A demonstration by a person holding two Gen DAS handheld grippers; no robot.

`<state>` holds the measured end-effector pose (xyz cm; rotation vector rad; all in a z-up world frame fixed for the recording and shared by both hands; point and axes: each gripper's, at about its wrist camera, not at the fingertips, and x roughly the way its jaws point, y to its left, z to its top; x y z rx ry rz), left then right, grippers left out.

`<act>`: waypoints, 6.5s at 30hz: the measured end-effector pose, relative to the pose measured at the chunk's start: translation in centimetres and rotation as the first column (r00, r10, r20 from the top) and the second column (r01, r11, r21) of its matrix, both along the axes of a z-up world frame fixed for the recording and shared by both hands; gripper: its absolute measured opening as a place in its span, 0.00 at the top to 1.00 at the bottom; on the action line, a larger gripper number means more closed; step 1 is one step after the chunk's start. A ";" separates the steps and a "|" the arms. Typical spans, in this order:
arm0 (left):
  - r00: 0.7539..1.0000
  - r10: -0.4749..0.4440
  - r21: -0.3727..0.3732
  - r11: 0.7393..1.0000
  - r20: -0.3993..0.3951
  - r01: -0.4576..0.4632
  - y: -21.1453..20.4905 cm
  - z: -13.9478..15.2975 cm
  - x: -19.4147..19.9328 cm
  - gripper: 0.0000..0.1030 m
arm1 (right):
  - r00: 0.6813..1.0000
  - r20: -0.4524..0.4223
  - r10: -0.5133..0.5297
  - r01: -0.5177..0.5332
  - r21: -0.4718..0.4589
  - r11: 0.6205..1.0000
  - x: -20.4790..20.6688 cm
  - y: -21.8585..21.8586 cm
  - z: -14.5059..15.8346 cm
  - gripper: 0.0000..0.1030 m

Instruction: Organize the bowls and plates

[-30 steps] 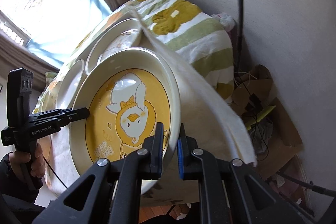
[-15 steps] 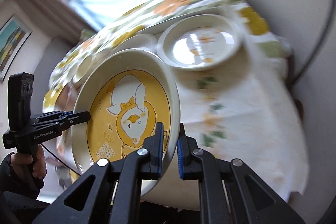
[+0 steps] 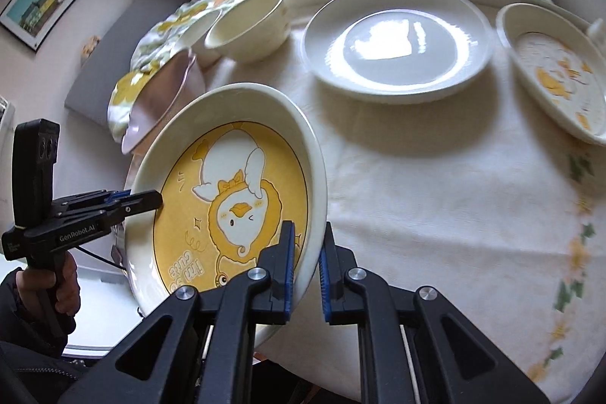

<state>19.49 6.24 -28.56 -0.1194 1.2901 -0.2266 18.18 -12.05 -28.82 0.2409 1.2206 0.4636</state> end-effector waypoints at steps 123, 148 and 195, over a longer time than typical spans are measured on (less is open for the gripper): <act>0.968 0.239 0.014 0.970 0.080 -0.241 -13.6 0.3 15.9 0.78 | 0.875 0.059 0.481 -0.473 -0.111 0.874 21.3 -11.4 0.5 0.86; 0.991 0.122 0.009 0.992 0.064 -0.122 -2.3 3.7 4.6 0.78 | 0.941 0.014 0.337 -0.335 -0.077 0.939 7.8 -2.4 4.9 0.86; 0.989 -0.135 0.352 0.930 0.061 0.105 -2.6 -1.7 3.3 0.78 | 0.986 -0.011 0.164 -0.163 -0.187 0.969 1.2 3.0 2.1 0.86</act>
